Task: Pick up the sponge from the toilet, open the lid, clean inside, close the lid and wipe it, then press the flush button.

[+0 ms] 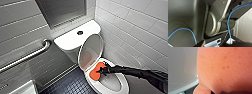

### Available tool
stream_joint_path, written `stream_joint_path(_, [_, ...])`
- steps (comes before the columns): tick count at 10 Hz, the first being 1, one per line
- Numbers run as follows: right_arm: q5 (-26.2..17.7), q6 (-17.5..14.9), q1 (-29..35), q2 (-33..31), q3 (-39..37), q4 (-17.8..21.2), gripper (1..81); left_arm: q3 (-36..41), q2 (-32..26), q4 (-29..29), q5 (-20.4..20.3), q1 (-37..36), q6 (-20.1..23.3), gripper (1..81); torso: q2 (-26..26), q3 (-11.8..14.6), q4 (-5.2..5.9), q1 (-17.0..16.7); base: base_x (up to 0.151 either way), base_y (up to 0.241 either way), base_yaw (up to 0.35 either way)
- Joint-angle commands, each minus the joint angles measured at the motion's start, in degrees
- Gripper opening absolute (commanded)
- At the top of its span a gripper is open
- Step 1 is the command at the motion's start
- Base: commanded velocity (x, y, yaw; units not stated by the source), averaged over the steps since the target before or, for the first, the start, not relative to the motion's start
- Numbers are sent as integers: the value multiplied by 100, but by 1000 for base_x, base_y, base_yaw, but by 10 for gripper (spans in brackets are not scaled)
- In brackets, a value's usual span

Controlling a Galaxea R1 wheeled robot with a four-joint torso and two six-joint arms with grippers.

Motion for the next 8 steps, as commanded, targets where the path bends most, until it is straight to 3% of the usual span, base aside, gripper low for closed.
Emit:
stream_joint_path(1, [-239, 304, 819, 237, 286, 176, 10, 81, -29, 78, 171, 239, 4, 811, 0, 0, 0, 0, 0, 0, 0])
stream_joint_path(4, [-142, 314, 670, 123, 867, 114, 10, 89, -38, 60, 171, 239, 4, 811, 2, 0, 0, 0, 0, 0, 0])
stream_joint_path(8, [-55, 313, 20, 88, 666, 132, 10, 89, -29, 87, 171, 239, 4, 811, 2, 0, 0, 0, 0, 0, 0])
